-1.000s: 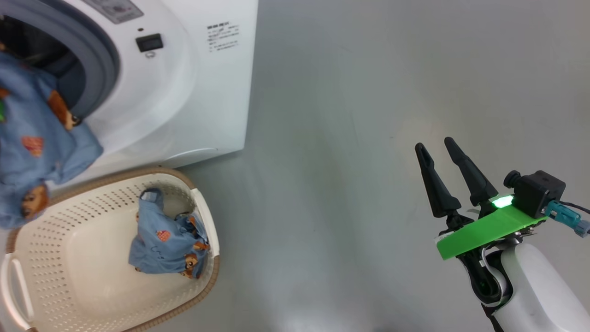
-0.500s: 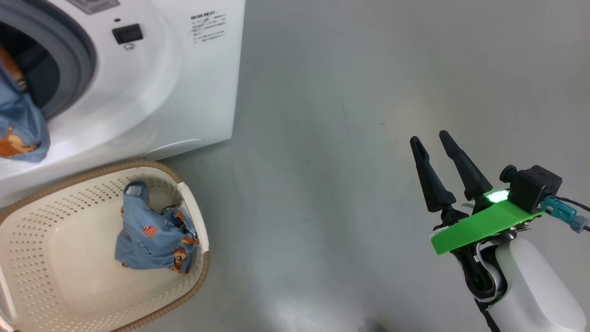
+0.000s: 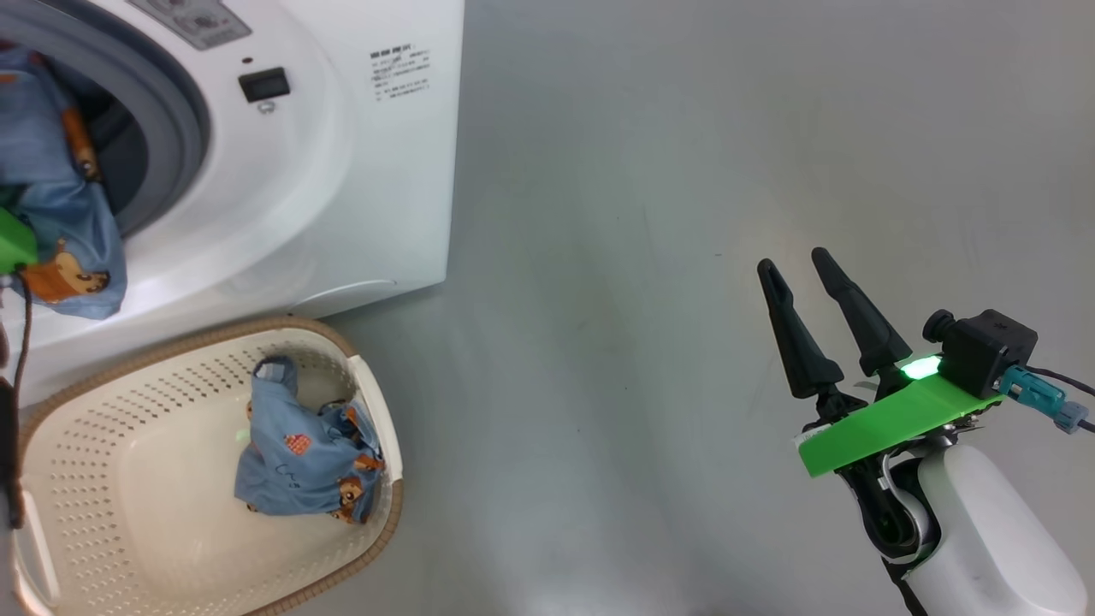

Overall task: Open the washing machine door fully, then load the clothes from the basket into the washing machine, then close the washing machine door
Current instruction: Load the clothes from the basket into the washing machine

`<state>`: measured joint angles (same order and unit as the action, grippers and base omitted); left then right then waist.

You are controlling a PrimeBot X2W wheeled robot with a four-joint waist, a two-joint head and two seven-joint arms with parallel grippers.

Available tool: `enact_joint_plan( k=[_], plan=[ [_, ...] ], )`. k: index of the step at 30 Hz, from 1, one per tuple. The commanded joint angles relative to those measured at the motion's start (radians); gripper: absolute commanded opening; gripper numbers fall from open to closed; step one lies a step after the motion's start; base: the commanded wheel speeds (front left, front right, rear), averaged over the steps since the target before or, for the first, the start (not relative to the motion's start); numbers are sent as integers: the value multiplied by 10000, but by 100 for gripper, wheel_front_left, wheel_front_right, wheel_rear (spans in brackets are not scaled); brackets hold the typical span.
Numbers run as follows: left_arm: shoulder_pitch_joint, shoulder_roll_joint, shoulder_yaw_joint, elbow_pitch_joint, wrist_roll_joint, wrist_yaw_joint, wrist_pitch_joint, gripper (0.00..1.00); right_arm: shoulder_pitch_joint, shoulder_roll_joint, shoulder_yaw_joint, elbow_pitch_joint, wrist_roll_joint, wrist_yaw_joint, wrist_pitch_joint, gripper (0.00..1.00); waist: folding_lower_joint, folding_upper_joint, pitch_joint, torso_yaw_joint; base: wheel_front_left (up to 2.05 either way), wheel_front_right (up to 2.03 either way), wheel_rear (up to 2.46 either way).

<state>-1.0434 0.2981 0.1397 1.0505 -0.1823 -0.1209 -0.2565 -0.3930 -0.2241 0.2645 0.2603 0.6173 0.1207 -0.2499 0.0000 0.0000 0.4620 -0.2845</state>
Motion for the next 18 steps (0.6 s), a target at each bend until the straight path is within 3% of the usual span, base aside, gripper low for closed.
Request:
enact_joint_plan(
  k=[1,18],
  plan=[
    [206,419,59,-82,-47,-53,-53,100,178,-147,191,-180,-51,100,-118,100,0,0,-109,61,0,0,0],
    [1152,39,267,-1247,-390,-94,-53,100,171,-328,83,-223,-59,100,-118,100,0,0,-217,311,0,0,0]
  ],
)
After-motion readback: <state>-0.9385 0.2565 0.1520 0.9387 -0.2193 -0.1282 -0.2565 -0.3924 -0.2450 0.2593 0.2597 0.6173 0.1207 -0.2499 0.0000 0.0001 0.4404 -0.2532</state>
